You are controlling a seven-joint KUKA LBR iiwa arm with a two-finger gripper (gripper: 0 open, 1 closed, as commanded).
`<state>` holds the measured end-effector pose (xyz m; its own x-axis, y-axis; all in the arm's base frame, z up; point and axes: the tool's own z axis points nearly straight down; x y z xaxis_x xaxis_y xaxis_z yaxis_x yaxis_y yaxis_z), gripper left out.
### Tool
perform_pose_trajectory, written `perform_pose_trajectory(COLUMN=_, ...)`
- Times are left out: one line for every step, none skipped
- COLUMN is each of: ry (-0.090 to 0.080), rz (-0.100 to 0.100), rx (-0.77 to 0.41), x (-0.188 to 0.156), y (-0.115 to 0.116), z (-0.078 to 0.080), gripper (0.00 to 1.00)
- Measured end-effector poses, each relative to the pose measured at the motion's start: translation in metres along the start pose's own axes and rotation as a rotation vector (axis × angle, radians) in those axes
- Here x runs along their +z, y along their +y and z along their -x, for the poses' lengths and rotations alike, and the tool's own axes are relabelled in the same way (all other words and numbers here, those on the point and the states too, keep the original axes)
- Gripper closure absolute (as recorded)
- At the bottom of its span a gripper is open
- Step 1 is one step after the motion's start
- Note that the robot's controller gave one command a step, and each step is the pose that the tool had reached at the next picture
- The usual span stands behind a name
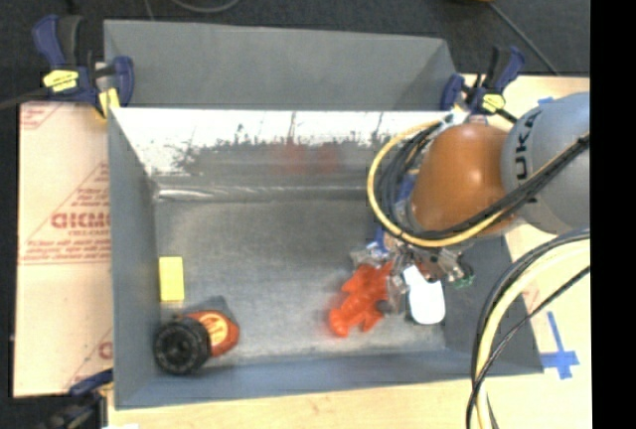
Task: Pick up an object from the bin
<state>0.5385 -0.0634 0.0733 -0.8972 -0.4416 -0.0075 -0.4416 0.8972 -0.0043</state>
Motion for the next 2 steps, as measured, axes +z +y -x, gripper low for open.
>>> perform_pose_trajectory(ry=0.0, rz=0.0, rx=0.0, x=0.0, y=0.0, z=0.0, gripper=1.0)
perform_pose_trajectory(ry=0.0, rz=0.0, rx=0.0, x=-0.0003, y=-0.0003, z=0.0001, gripper=1.0)
